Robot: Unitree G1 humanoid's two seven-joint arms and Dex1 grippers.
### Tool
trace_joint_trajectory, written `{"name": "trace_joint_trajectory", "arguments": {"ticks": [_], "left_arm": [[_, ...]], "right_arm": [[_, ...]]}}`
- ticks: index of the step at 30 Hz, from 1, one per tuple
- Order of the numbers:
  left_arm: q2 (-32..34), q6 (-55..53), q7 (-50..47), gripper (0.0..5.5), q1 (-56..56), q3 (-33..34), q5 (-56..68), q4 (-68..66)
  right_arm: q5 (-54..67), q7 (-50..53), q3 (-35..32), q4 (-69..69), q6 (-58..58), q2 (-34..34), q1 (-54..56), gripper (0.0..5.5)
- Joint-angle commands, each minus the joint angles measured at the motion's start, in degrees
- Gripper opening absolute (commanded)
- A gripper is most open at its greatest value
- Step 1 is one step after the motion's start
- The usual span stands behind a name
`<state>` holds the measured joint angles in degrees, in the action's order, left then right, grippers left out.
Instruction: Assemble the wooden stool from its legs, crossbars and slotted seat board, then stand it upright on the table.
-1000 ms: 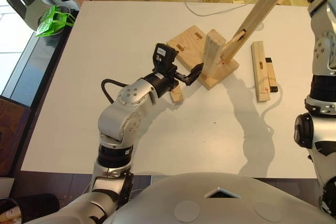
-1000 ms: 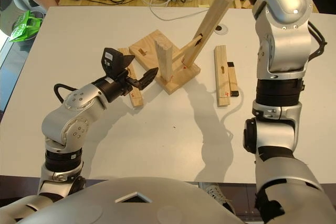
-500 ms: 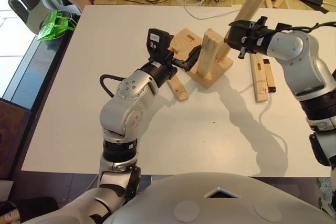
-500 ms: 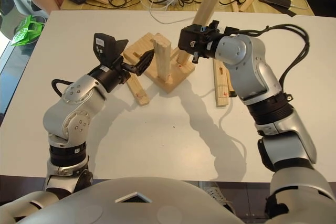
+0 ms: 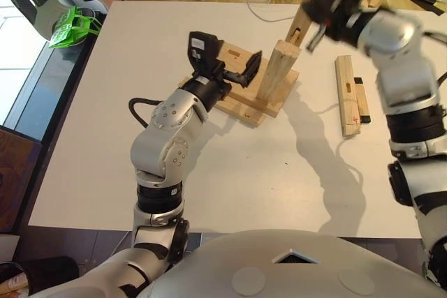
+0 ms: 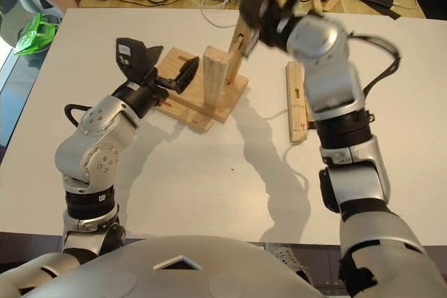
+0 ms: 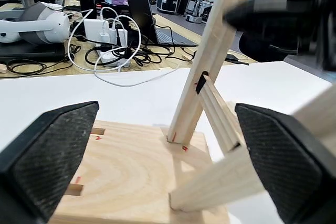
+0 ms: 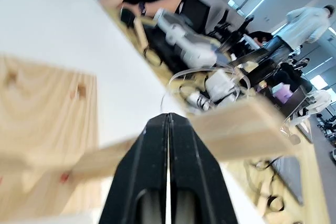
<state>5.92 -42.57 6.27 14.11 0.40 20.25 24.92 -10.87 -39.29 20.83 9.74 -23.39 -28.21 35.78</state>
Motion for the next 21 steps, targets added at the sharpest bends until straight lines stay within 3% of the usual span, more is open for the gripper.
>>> {"name": "trace_joint_trajectory", "arguments": {"ticks": [1,4,8,17,21], "left_arm": [[-1.67,3.53,-6.07,4.8,3.84,6.61,-1.8,-3.34],[-2.04,3.94,-6.89,4.8,3.41,6.91,-2.27,-4.21],[-2.45,4.04,-6.87,4.8,2.74,6.36,-2.27,-4.32],[-2.81,4.67,-6.95,4.8,2.82,6.01,-2.4,-4.8],[-2.99,4.74,-7.1,4.8,3.21,5.79,-2.32,-4.85]], "right_arm": [[-3.31,-3.98,6.91,2.14,0.95,-1.69,-8.1,0.04],[-3.56,-0.97,4.73,2.36,-0.53,0.69,-6.34,0.04],[-6.44,0.14,2.51,-3.03,-4.02,-1.53,-3.26,0.04],[-0.88,3.76,-8.11,-5.92,-6.66,5.27,16.79,0.04],[0.48,1.27,-4.59,0.11,-6.78,7.44,12.27,0.04]]}}
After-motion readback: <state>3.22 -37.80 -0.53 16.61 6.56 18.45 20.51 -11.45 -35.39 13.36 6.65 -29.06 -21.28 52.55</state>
